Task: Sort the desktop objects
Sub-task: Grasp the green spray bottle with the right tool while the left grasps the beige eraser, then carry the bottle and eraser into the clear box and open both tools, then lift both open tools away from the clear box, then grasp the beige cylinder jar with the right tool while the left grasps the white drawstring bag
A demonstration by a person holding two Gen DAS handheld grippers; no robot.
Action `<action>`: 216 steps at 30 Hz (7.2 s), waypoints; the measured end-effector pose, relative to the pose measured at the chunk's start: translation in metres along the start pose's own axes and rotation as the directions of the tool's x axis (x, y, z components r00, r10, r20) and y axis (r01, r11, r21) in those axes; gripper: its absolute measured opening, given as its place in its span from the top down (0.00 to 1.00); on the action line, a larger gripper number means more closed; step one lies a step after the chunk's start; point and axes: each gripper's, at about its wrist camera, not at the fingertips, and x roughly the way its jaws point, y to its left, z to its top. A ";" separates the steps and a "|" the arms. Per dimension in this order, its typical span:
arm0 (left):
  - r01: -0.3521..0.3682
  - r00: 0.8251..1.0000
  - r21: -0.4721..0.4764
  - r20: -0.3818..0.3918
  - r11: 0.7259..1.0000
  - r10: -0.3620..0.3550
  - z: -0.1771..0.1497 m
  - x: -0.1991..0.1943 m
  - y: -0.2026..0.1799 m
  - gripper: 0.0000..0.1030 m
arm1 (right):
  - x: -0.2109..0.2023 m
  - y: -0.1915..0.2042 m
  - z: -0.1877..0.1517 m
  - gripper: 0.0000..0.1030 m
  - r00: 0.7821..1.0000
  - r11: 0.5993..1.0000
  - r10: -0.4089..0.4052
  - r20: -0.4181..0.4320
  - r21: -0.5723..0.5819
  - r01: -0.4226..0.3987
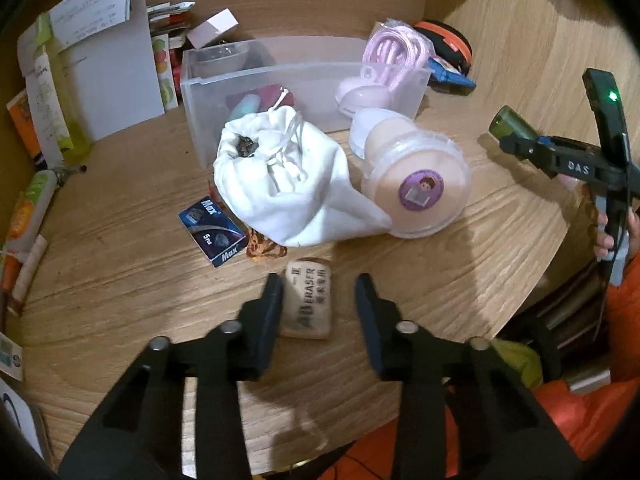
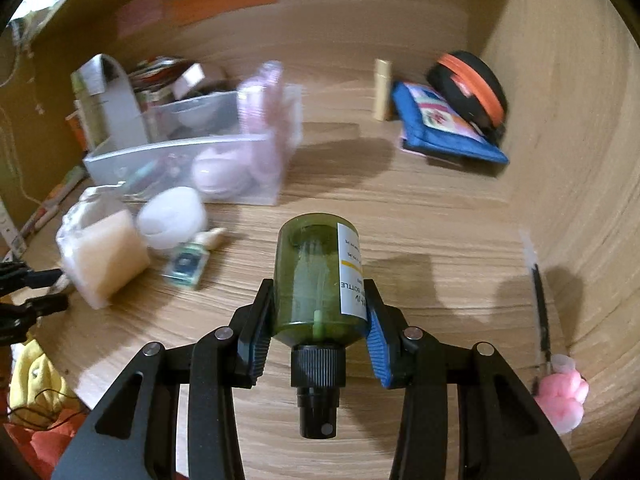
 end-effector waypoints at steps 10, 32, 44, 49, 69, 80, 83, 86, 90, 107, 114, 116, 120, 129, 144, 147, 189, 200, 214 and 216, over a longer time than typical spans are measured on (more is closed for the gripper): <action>-0.014 0.999 -0.051 0.040 0.999 0.016 -0.001 -0.011 0.009 0.77 | -0.025 0.047 0.016 0.63 0.993 0.992 0.083 0.084 -0.103 -0.074; -0.043 0.960 -0.069 0.274 0.997 0.060 0.082 -0.054 0.026 0.77 | -0.007 0.082 0.076 0.63 0.981 0.979 0.148 0.126 -0.157 -0.127; -0.073 0.948 -0.088 0.303 0.993 0.097 0.146 -0.038 0.049 0.77 | 0.029 0.087 0.126 0.63 0.978 0.975 0.179 0.109 -0.152 -0.161; -0.071 0.952 -0.095 0.290 0.993 0.096 0.166 -0.026 0.056 0.77 | 0.046 0.090 0.142 0.63 0.978 0.973 0.188 0.096 -0.154 -0.172; -0.059 0.982 -0.164 0.167 0.985 0.086 0.208 0.057 0.089 0.77 | 0.108 0.089 0.179 0.63 0.988 0.982 0.152 0.040 -0.123 -0.146; -0.120 0.988 -0.144 0.081 0.982 0.132 0.204 0.092 0.090 0.77 | 0.112 0.114 0.170 0.63 0.993 0.966 0.110 0.051 -0.241 -0.095; -0.118 0.990 -0.149 0.057 0.982 0.128 0.204 0.098 0.091 0.77 | 0.119 0.117 0.168 0.63 0.997 0.964 0.062 0.040 -0.261 -0.049; -0.118 0.992 -0.155 0.033 0.981 0.125 0.204 0.105 0.093 0.77 | 0.122 0.120 0.166 0.63 0.999 0.959 0.020 0.046 -0.284 -0.007; -0.151 0.988 -0.138 0.025 0.979 0.155 0.203 0.107 0.091 0.77 | 0.128 0.127 0.163 0.63 0.997 0.944 -0.052 0.057 -0.323 0.068; -0.095 0.994 -0.197 0.042 0.976 0.105 0.205 0.099 0.100 0.68 | 0.140 0.138 0.158 0.62 0.994 0.921 -0.103 0.046 -0.372 0.113; -0.066 0.995 -0.212 0.065 0.975 0.082 0.206 0.092 0.099 0.59 | 0.139 0.138 0.158 0.53 0.996 0.925 -0.079 0.045 -0.369 0.090; -0.046 0.994 -0.213 0.088 0.976 0.066 0.205 0.086 0.099 0.53 | 0.136 0.139 0.157 0.48 0.997 0.927 -0.059 0.054 -0.368 0.074; -0.047 0.989 -0.195 0.130 0.980 0.073 0.205 0.075 0.093 0.45 | 0.128 0.141 0.155 0.36 0.992 0.919 -0.069 0.110 -0.379 0.106; -0.029 0.982 -0.168 0.181 0.985 0.060 0.206 0.048 0.082 0.33 | 0.094 0.149 0.151 0.22 0.975 0.887 -0.105 0.198 -0.424 0.182; -0.100 0.965 -0.140 0.227 0.985 0.130 0.169 -0.011 0.053 0.14 | 0.032 0.130 0.118 0.10 0.965 0.921 -0.106 0.240 -0.342 0.186; -0.107 0.965 -0.149 0.223 0.983 0.139 0.152 -0.021 0.051 0.13 | 0.023 0.127 0.109 0.10 0.967 0.931 -0.104 0.233 -0.319 0.177; -0.092 0.993 -0.184 0.054 0.979 0.104 0.052 0.005 0.043 0.07 | 0.043 0.149 0.025 0.18 0.964 0.912 0.257 -0.068 -0.312 -0.265; -0.080 0.997 -0.163 0.003 0.983 0.082 0.069 0.032 0.035 0.07 | 0.025 0.137 0.019 0.39 0.958 0.909 0.283 -0.045 -0.306 -0.283; -0.044 0.999 -0.170 -0.029 0.985 0.039 0.078 0.057 0.028 0.18 | 0.026 0.129 0.012 0.37 0.959 0.903 0.275 -0.073 -0.323 -0.284; -0.057 0.998 -0.138 -0.017 0.989 0.055 0.077 0.056 0.026 0.31 | 0.026 0.128 0.012 0.38 0.956 0.904 0.285 -0.071 -0.311 -0.293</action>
